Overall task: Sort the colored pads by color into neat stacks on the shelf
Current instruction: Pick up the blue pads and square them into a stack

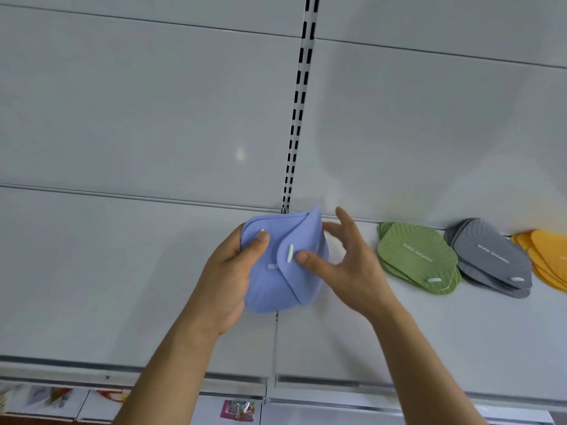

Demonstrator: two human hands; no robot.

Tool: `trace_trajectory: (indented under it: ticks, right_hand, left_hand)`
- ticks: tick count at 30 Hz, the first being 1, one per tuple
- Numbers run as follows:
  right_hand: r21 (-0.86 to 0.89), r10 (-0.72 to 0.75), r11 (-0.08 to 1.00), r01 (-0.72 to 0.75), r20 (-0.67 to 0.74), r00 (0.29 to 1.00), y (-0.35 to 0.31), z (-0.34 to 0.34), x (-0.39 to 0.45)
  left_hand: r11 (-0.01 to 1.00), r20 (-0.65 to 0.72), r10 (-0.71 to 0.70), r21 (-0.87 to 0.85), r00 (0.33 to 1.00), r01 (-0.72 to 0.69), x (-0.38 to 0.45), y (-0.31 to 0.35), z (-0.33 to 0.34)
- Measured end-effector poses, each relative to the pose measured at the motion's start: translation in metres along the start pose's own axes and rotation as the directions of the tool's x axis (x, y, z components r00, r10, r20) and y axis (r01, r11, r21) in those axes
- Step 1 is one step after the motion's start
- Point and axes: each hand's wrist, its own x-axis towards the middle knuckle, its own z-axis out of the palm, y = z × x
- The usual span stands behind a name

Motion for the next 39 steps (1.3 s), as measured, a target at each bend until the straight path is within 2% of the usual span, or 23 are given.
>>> trace_trajectory:
  ticks: [3,5,12,15,20,24,29,33,39]
  right_hand:
    - [0.034,-0.023,0.999,0.027,-0.104,0.994,0.003,-0.011,-0.001]
    - [0.046,-0.065,0.996,0.074,-0.162,0.985,0.002,-0.018,-0.008]
    - [0.271,-0.252,0.917,0.292,-0.173,0.952,-0.013,-0.029,-0.040]
    - [0.473,-0.170,0.840,0.266,-0.236,0.957,-0.019,-0.020,-0.041]
    - [0.397,0.051,0.908,0.134,-0.422,0.905,-0.013,0.004,-0.038]
    - [0.490,0.154,0.868,0.076,-0.411,0.899,-0.001,0.008,-0.037]
    - [0.449,0.117,0.887,0.106,-0.441,0.890,0.006,0.001,-0.040]
    - [0.473,0.087,0.859,0.196,-0.512,0.854,0.006,0.000,-0.045]
    - [0.334,-0.085,0.901,0.277,-0.489,0.868,0.025,-0.010,-0.053]
  left_hand:
    - [0.999,0.071,0.018,0.036,0.997,-0.021,-0.002,0.002,0.000]
    - [0.999,0.071,0.016,0.043,0.997,-0.019,-0.003,0.003,0.001]
    - [0.999,-0.014,-0.042,-0.001,0.999,0.042,-0.005,0.006,0.011]
    - [0.998,0.021,-0.025,0.064,0.999,0.023,-0.005,0.010,0.021]
    - [0.999,0.077,-0.047,0.006,0.996,0.047,-0.005,0.004,0.034]
    - [0.999,0.085,-0.044,-0.021,0.995,0.046,-0.008,0.001,0.043]
    - [0.998,0.076,0.025,0.048,0.997,-0.029,-0.007,-0.002,0.050]
    - [0.899,0.202,0.173,0.367,0.964,-0.239,-0.005,-0.004,0.052]
    - [0.851,0.234,0.252,0.408,0.939,-0.330,0.001,-0.009,0.048]
